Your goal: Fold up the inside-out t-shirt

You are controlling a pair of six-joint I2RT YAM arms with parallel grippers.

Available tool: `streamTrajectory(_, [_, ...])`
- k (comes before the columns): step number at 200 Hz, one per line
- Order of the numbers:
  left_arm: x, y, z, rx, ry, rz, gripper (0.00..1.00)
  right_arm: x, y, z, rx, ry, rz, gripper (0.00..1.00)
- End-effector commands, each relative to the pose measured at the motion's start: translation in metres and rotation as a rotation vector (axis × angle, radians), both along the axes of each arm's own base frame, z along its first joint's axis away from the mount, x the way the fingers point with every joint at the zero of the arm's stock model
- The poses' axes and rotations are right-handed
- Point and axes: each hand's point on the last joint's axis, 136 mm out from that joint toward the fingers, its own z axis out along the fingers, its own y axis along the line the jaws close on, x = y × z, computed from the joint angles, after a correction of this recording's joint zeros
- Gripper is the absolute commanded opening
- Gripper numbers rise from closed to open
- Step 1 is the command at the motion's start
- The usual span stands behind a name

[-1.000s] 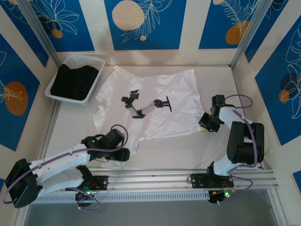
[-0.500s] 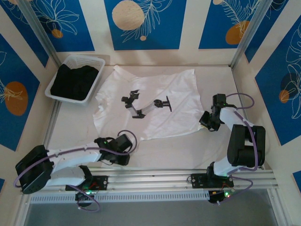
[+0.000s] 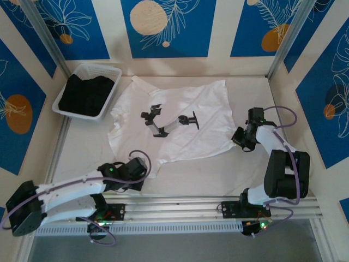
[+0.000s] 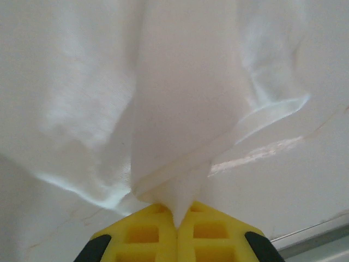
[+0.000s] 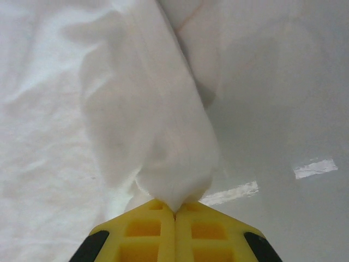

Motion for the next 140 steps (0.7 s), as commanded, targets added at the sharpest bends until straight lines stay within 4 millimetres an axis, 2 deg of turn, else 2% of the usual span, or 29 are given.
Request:
streamTrajectory(1, [0.026, 0.012, 0.048, -0.009, -0.18, 0.066, 0.0, 0.018, 0.01, 0.045, 0.04, -0.153, 0.047, 0.01])
streamTrajectory(23, [0.06, 0.028, 0.123, 0.016, -0.425, 0.086, 0.0, 0.028, 0.012, 0.096, 0.019, -0.301, 0.087, 0.01])
streamTrajectory(46, [0.084, 0.06, 0.23, 0.105, -0.726, 0.119, 0.0, 0.029, 0.002, 0.164, -0.089, -0.471, 0.118, 0.0])
streamTrajectory(67, [0.082, 0.085, 0.329, 0.101, -0.958, 0.141, 0.0, 0.018, -0.003, 0.234, -0.167, -0.654, 0.124, 0.01])
streamTrajectory(93, [0.06, 0.108, 0.442, -0.055, -1.19, 0.159, 0.0, -0.014, -0.003, 0.322, -0.238, -0.888, 0.114, 0.01])
streamTrajectory(112, [0.049, 0.116, 0.501, -0.117, -1.29, 0.152, 0.0, -0.046, -0.002, 0.38, -0.277, -1.041, 0.099, 0.02])
streamTrajectory(140, [0.058, 0.117, 0.556, -0.033, -1.4, 0.203, 0.0, -0.089, 0.002, 0.446, -0.313, -1.223, 0.088, 0.05])
